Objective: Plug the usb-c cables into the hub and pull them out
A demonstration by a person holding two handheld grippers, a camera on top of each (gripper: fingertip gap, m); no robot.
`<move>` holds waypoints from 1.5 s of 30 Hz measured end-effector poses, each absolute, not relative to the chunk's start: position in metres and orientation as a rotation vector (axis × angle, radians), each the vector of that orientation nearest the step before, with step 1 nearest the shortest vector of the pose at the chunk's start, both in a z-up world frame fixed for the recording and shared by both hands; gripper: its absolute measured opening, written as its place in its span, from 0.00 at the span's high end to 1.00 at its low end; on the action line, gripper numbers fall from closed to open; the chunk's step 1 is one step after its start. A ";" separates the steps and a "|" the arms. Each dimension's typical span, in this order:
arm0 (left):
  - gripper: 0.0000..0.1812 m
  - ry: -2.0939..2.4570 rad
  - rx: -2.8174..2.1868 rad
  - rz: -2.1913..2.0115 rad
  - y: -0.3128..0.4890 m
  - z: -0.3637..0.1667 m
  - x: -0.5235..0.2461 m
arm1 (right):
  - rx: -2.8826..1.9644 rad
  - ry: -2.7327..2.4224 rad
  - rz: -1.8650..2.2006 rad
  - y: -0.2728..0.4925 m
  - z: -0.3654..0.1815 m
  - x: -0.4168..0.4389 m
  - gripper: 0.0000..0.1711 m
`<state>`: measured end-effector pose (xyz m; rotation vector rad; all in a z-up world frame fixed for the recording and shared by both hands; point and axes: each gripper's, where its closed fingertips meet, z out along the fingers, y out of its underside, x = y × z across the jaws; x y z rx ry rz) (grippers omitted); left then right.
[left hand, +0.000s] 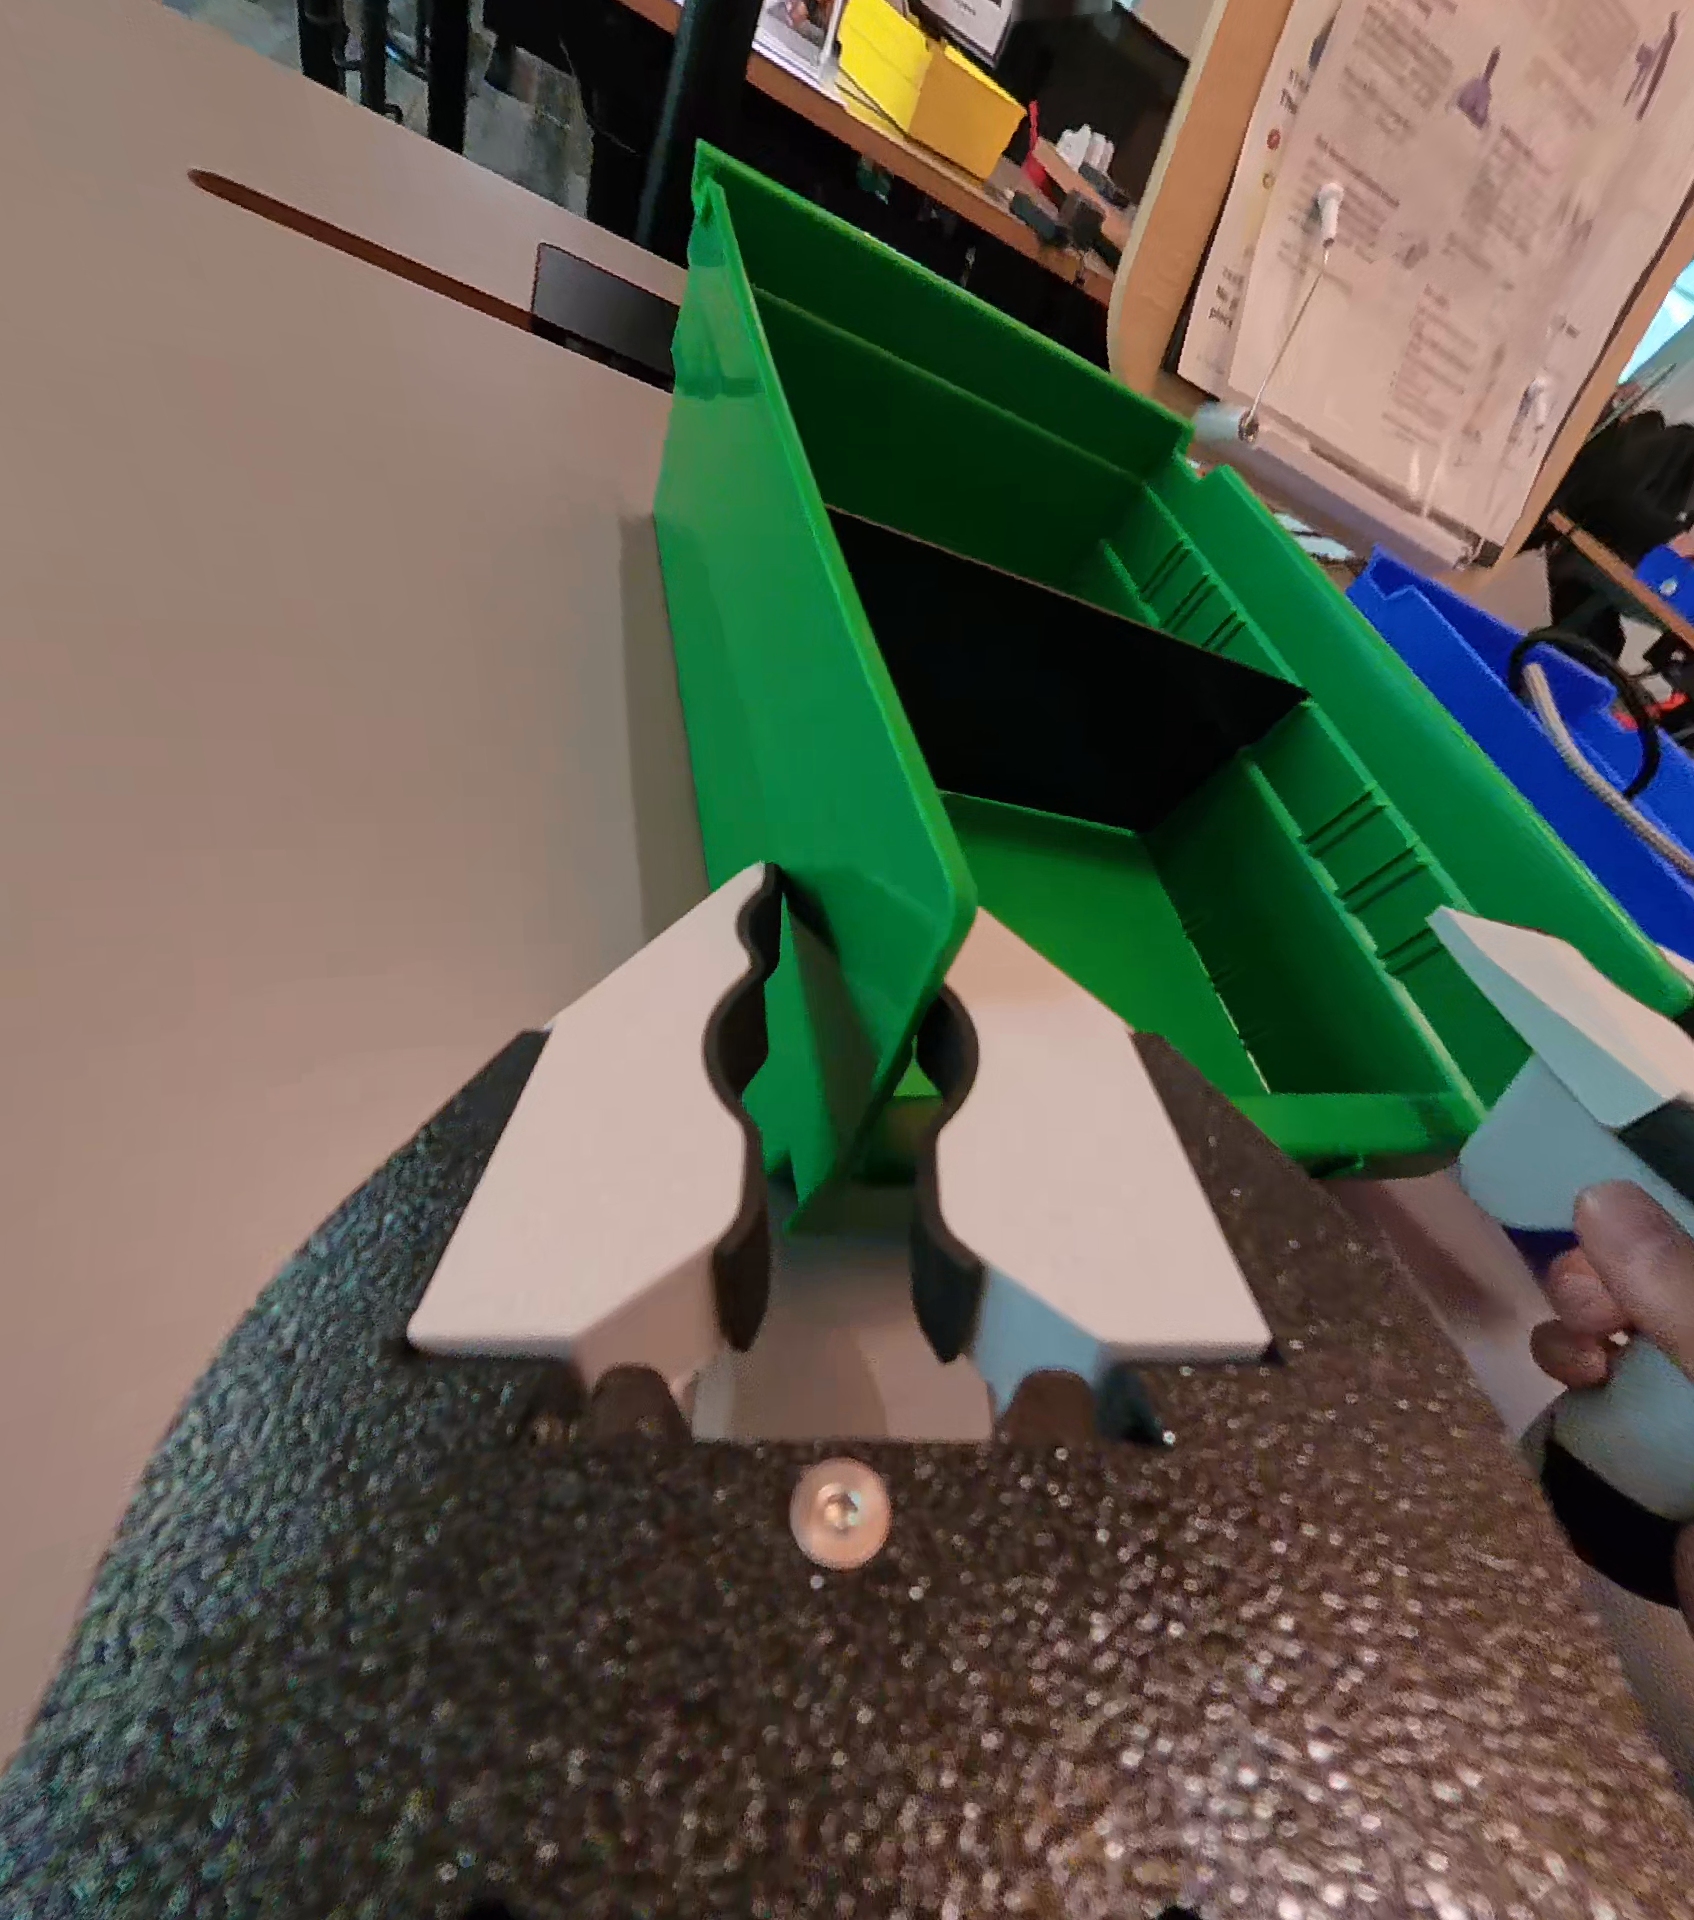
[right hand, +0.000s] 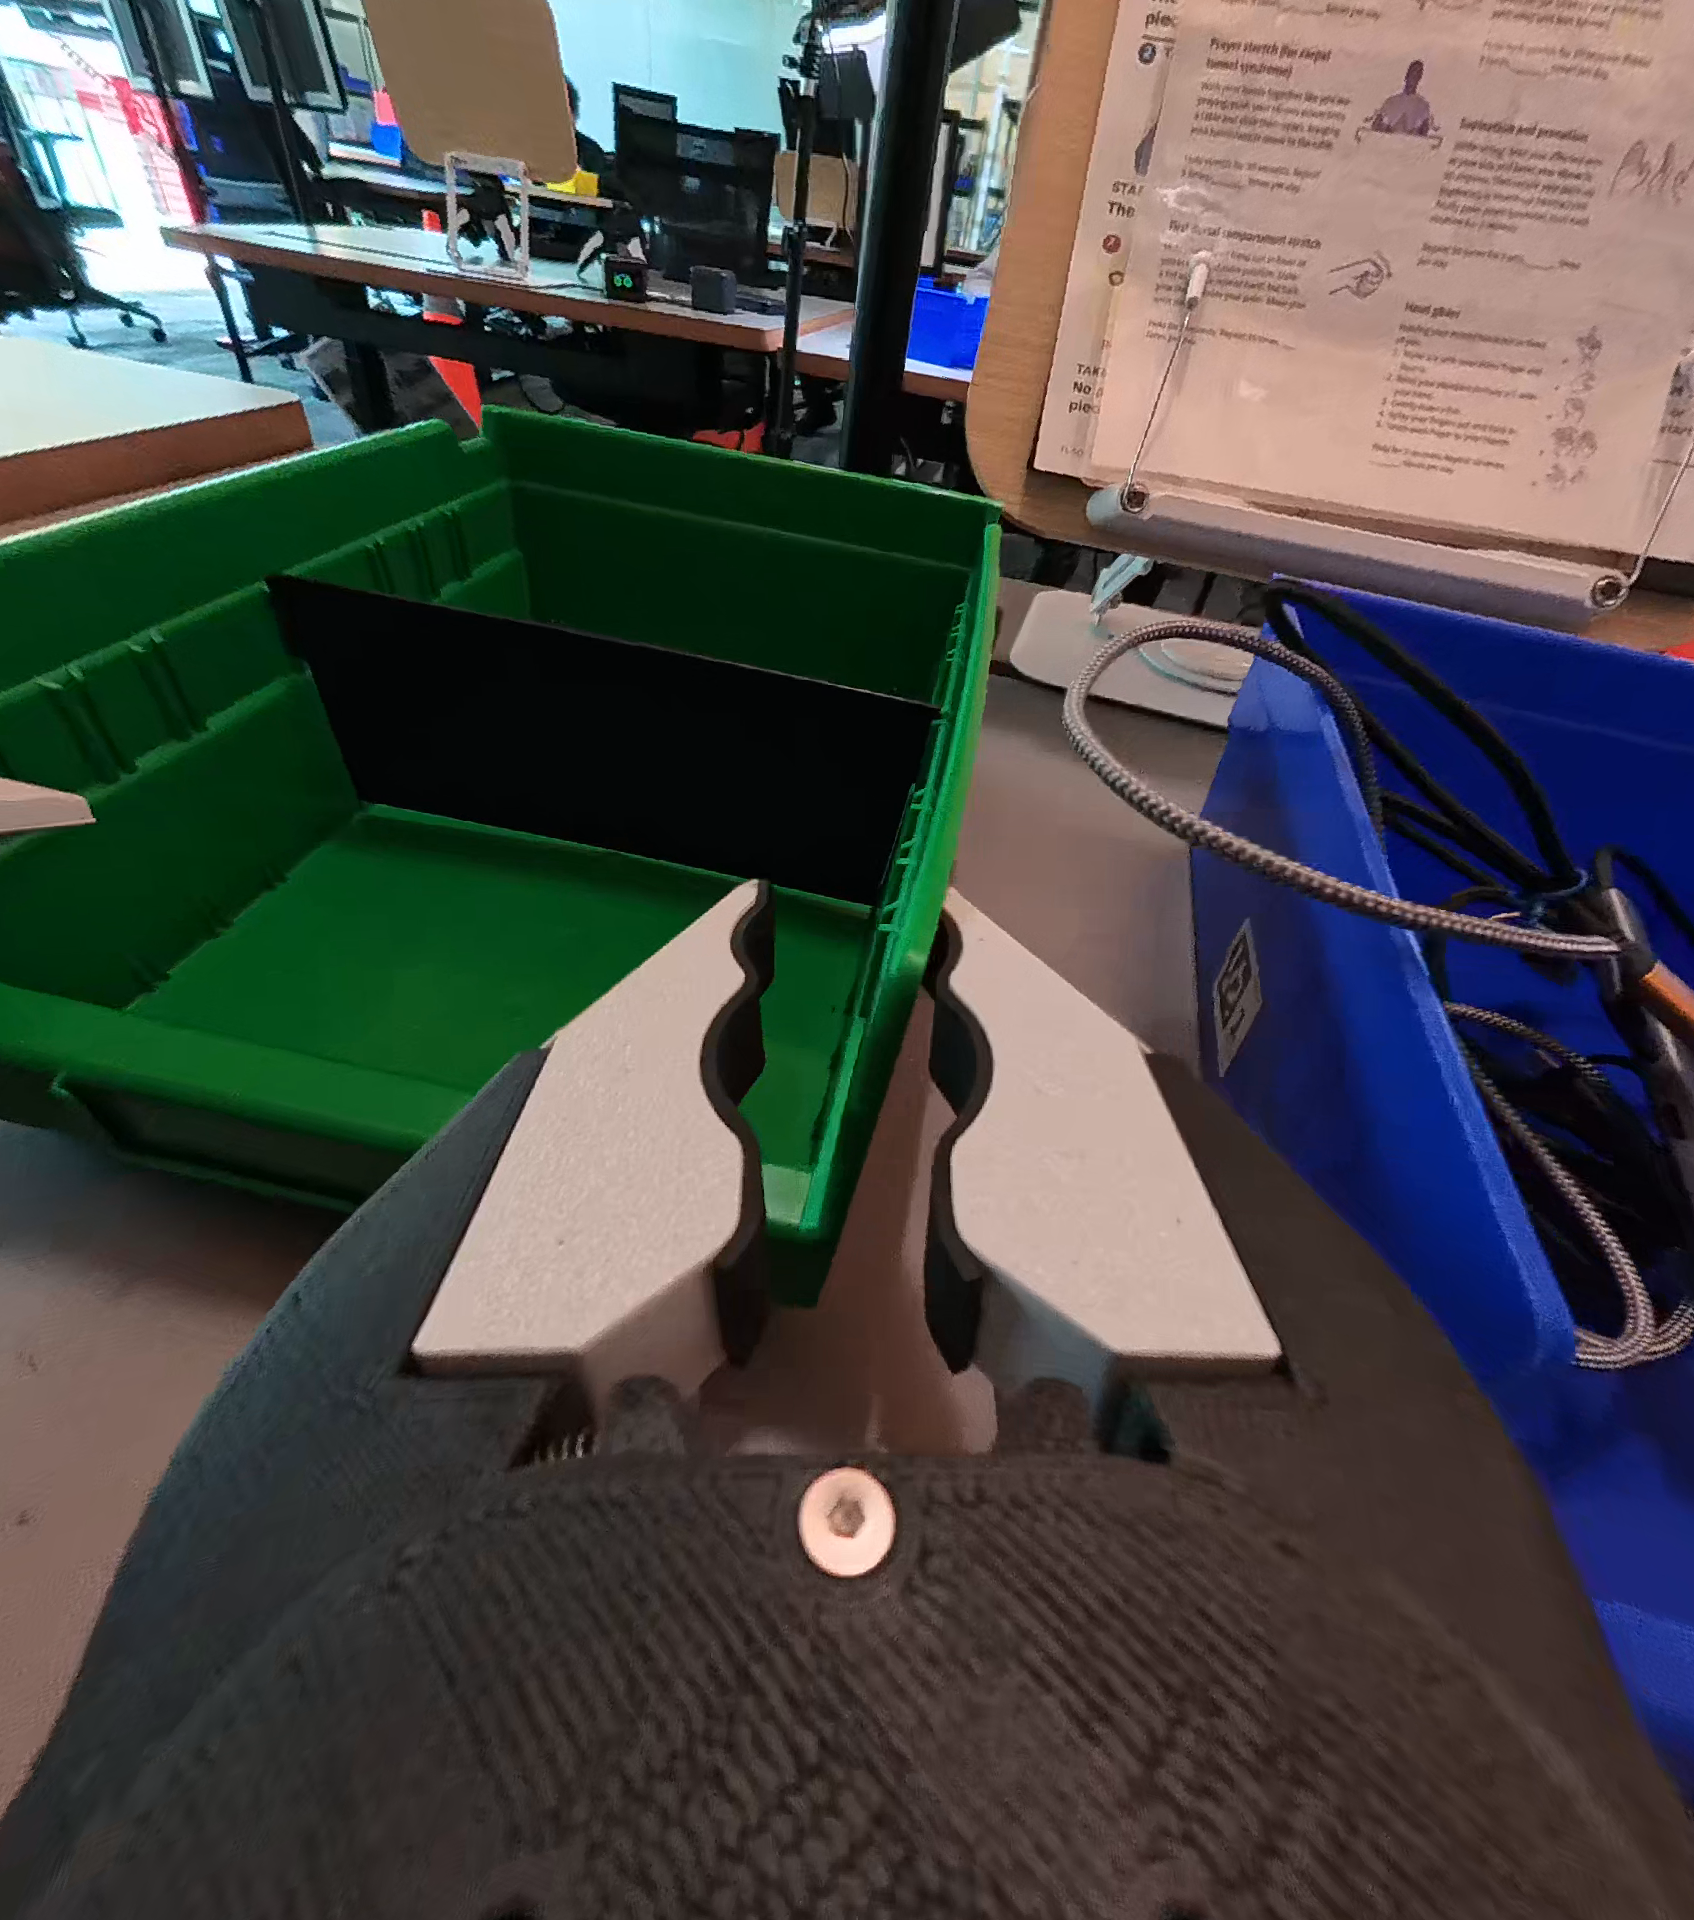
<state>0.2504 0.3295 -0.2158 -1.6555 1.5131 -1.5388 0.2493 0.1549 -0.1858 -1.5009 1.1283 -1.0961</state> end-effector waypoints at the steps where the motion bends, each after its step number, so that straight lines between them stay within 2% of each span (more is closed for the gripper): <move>1: 0.89 1.504 -1.657 -1.520 0.330 -0.216 0.251 | -1.497 1.131 -1.077 0.155 -0.186 0.250 0.85; 4: 0.90 1.522 -1.585 -1.374 0.328 -0.216 0.249 | -1.492 1.120 -1.025 0.157 -0.186 0.250 0.78; 7: 0.90 1.541 -1.541 -1.295 0.325 -0.216 0.249 | -1.466 1.133 -0.987 0.155 -0.186 0.252 0.77; 19: 0.93 1.532 -1.564 -1.320 0.324 -0.216 0.249 | -1.415 1.060 -0.785 0.165 -0.180 0.246 0.61; 26: 0.93 1.555 -1.544 -1.311 0.320 -0.217 0.249 | -1.372 1.075 -0.741 0.160 -0.179 0.247 0.61; 30: 0.94 1.591 -1.493 -1.265 0.313 -0.217 0.247 | -1.327 1.127 -0.778 0.147 -0.178 0.252 0.69; 32: 0.96 1.576 -1.487 -1.226 0.314 -0.216 0.246 | -1.286 1.152 -0.788 0.139 -0.177 0.256 0.80; 33: 0.97 1.557 -1.494 -1.206 0.317 -0.216 0.245 | -1.256 1.166 -0.789 0.133 -0.175 0.257 0.91; 36: 0.97 1.509 -1.505 -1.194 0.323 -0.213 0.239 | -1.253 1.096 -0.771 0.137 -0.169 0.254 0.93; 39: 0.98 1.438 -1.414 -1.176 0.324 -0.200 0.227 | -1.258 1.022 -0.925 0.136 -0.155 0.245 0.96; 42: 0.99 1.264 -1.328 -1.228 0.324 -0.175 0.206 | -1.206 0.859 -1.065 0.137 -0.114 0.225 0.97; 45: 0.99 1.159 -1.265 -1.289 0.318 -0.128 0.191 | -1.165 0.787 -1.153 0.128 -0.068 0.206 0.98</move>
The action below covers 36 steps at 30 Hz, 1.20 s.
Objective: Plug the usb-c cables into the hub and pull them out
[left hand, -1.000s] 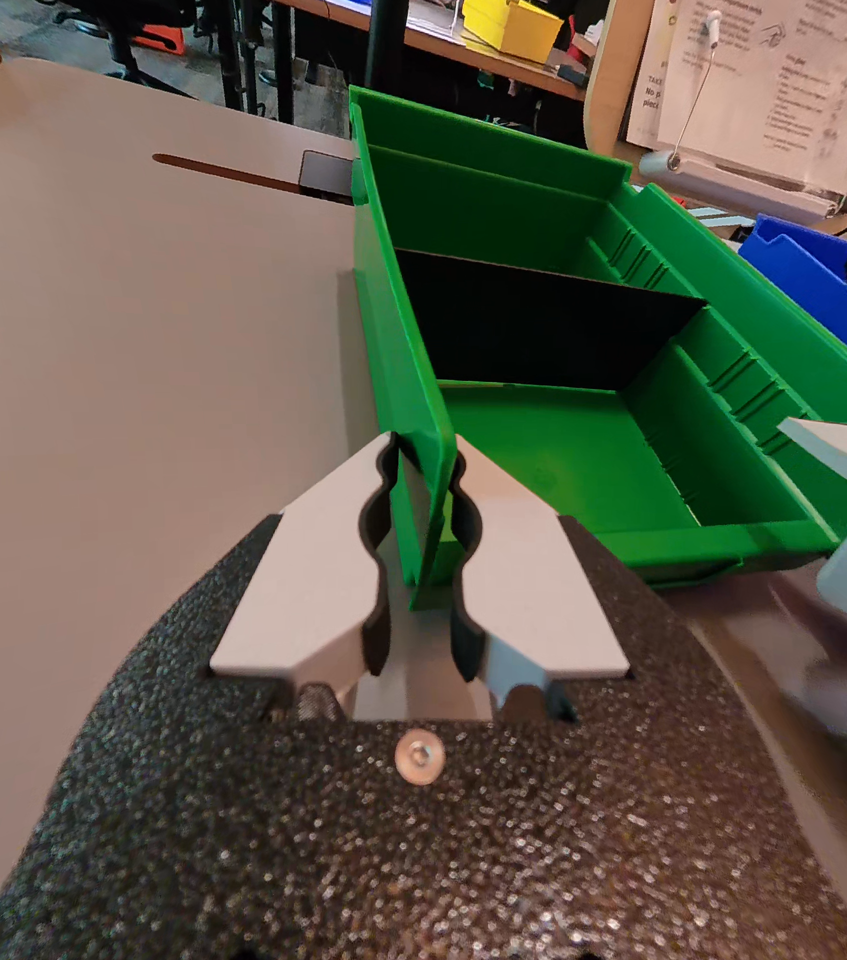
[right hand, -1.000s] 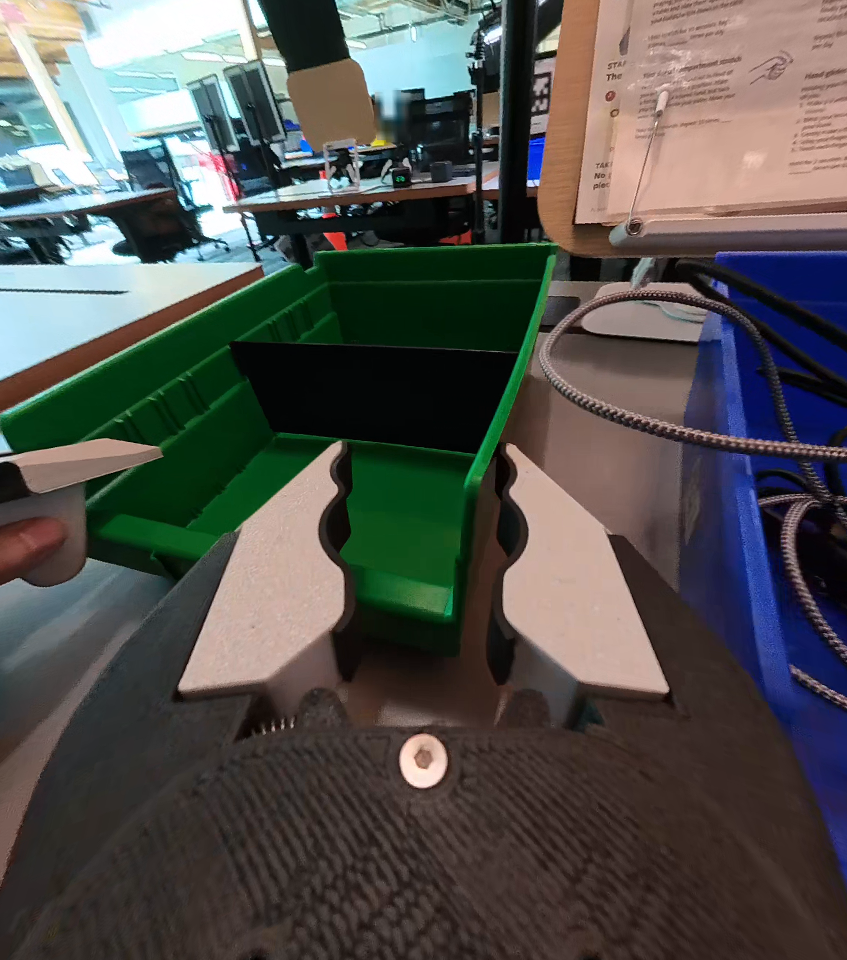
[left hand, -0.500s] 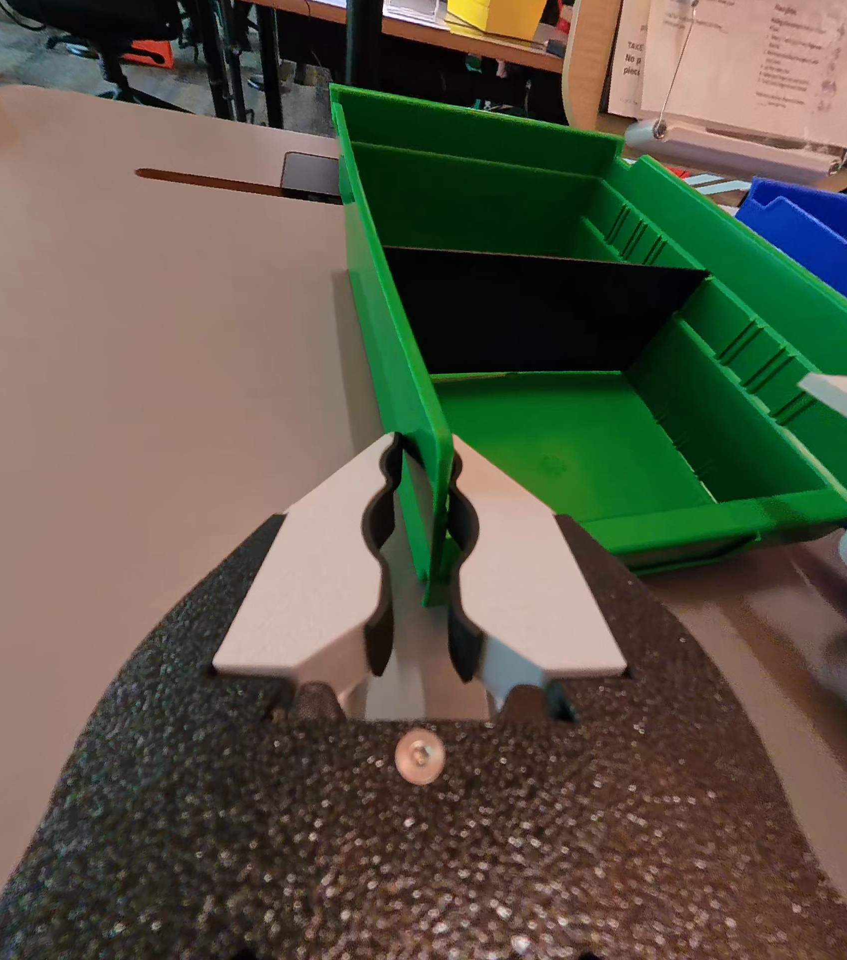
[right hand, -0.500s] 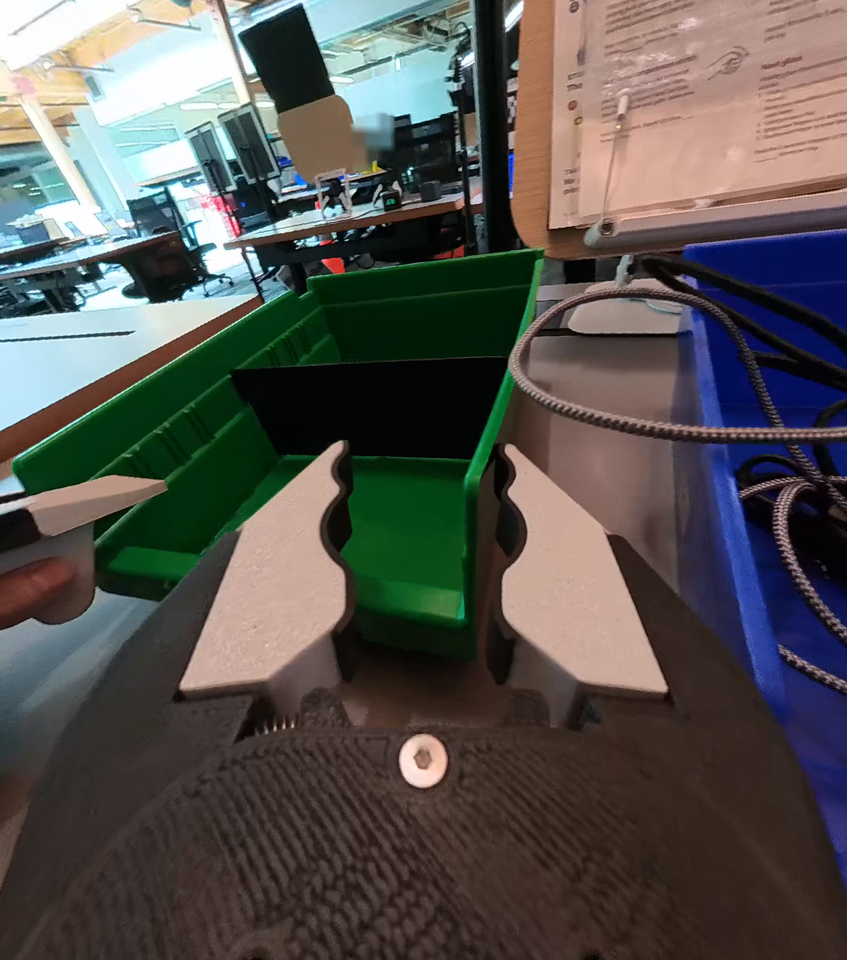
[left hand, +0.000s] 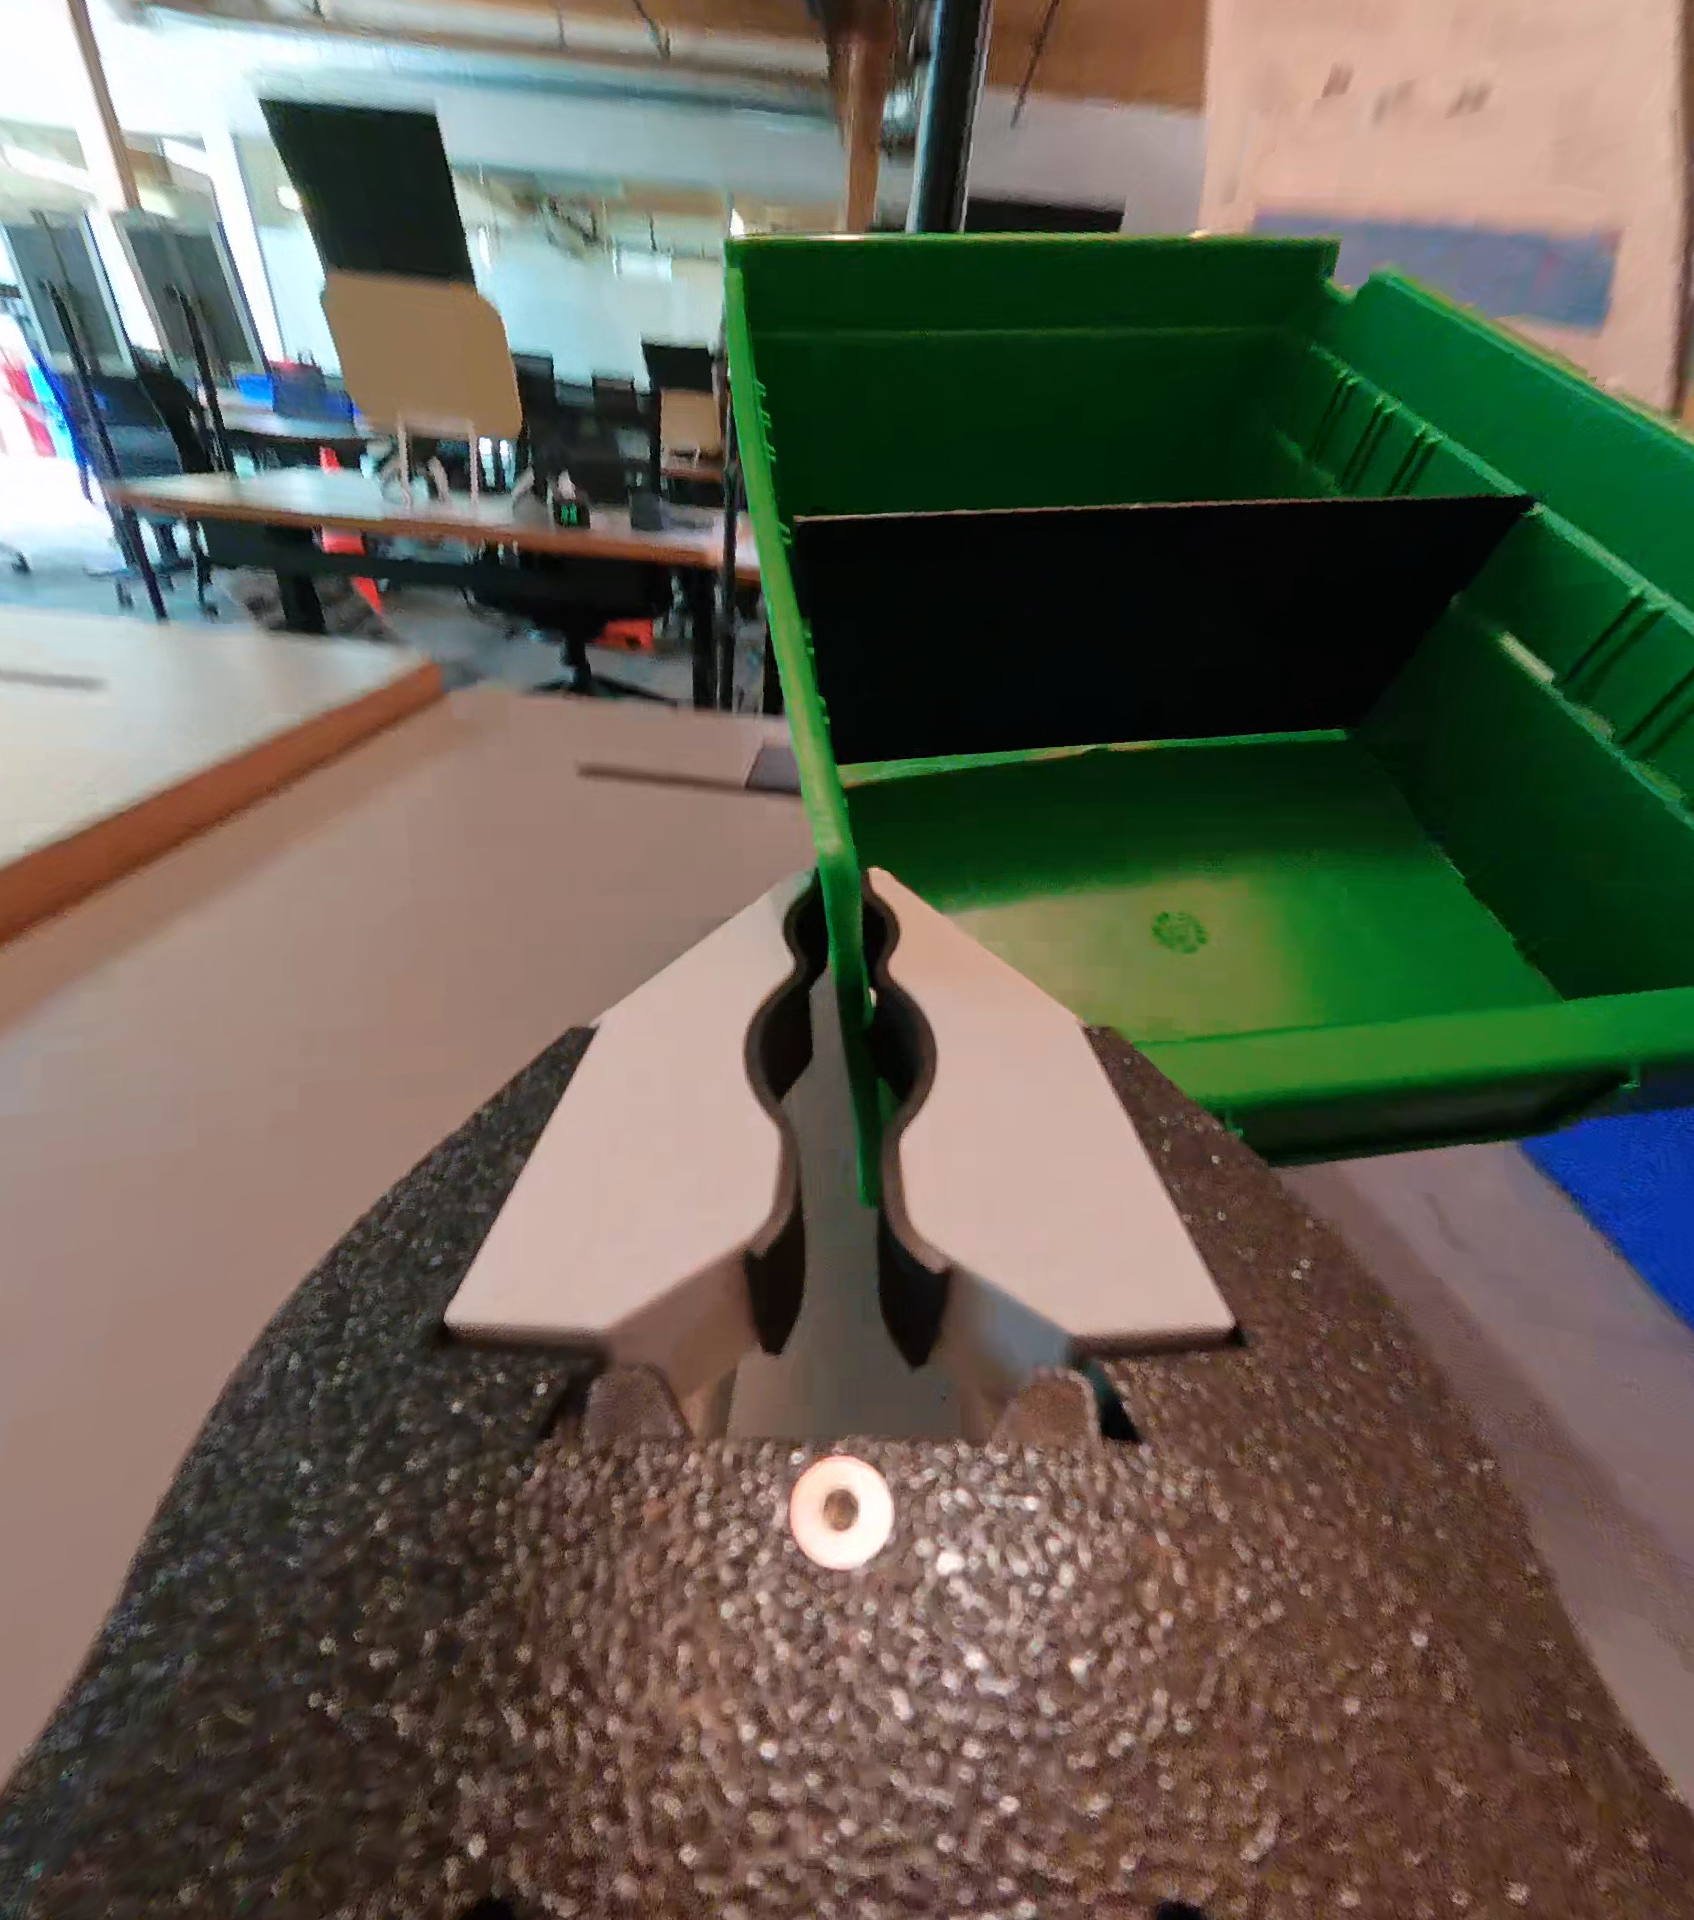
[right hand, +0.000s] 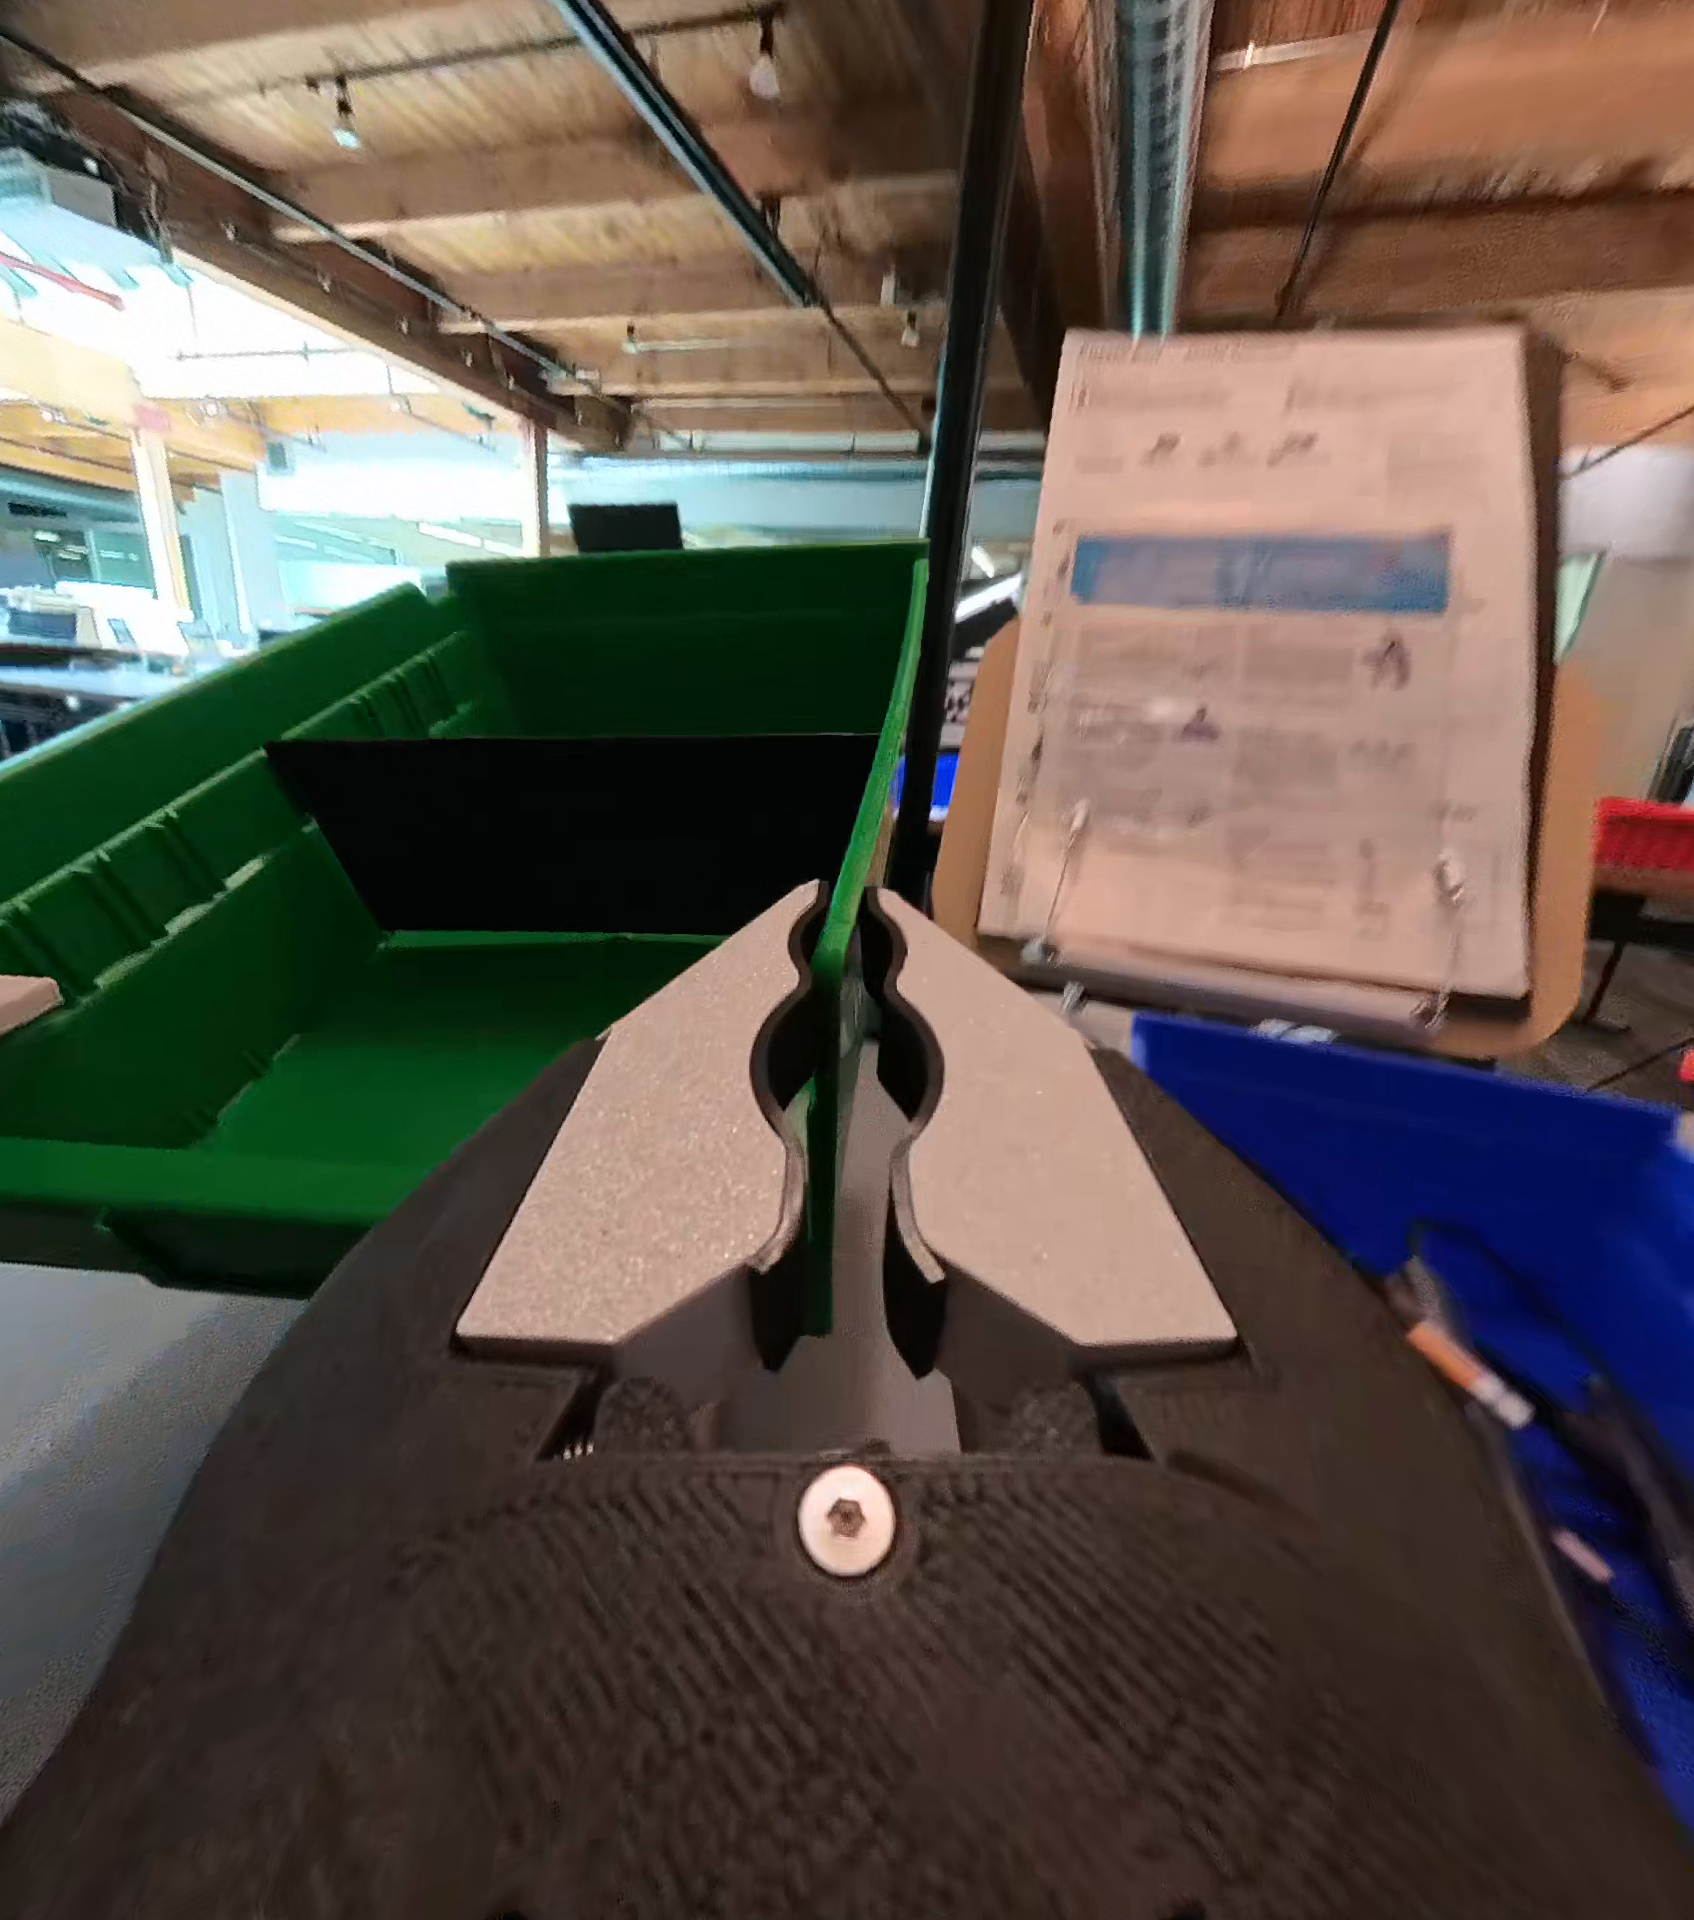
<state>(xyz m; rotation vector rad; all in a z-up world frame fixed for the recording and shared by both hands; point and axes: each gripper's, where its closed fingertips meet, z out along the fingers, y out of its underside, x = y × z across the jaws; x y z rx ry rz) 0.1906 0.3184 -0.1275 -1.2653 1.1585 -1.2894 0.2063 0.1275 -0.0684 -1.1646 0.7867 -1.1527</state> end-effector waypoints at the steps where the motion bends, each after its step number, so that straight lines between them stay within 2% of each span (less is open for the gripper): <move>1: 0.99 1.139 -1.233 -1.314 0.313 -0.108 0.185 | -1.137 0.771 -1.167 0.120 -0.053 0.200 0.98; 4: 0.98 1.072 -1.136 -1.376 0.286 -0.057 0.168 | -1.050 0.732 -1.211 0.090 -0.014 0.181 0.98; 8: 0.97 1.081 -1.036 -1.483 0.221 -0.016 0.165 | -0.984 0.755 -1.332 0.021 0.024 0.161 0.99; 14: 0.96 1.328 -0.921 -1.690 0.051 0.008 0.184 | -0.935 0.921 -1.501 -0.145 0.041 0.130 0.98; 19: 0.94 1.613 -0.798 -1.747 -0.127 -0.028 0.181 | -0.830 1.219 -1.553 -0.314 -0.004 0.103 0.99; 24: 0.94 1.864 -0.740 -1.618 -0.254 -0.109 0.186 | -0.764 1.512 -1.439 -0.435 -0.095 0.103 1.00; 28: 0.95 2.025 -0.848 -1.504 -0.290 -0.182 0.198 | -0.823 1.709 -1.309 -0.467 -0.170 0.119 0.99; 32: 0.95 2.039 -0.870 -1.478 -0.290 -0.206 0.212 | -0.851 1.689 -1.392 -0.468 -0.176 0.134 1.00; 33: 0.93 2.060 -0.867 -1.478 -0.291 -0.209 0.214 | -0.872 1.691 -1.407 -0.469 -0.176 0.142 1.00; 36: 0.73 2.143 -0.878 -1.500 -0.295 -0.204 0.216 | -0.953 1.687 -1.360 -0.466 -0.182 0.172 1.00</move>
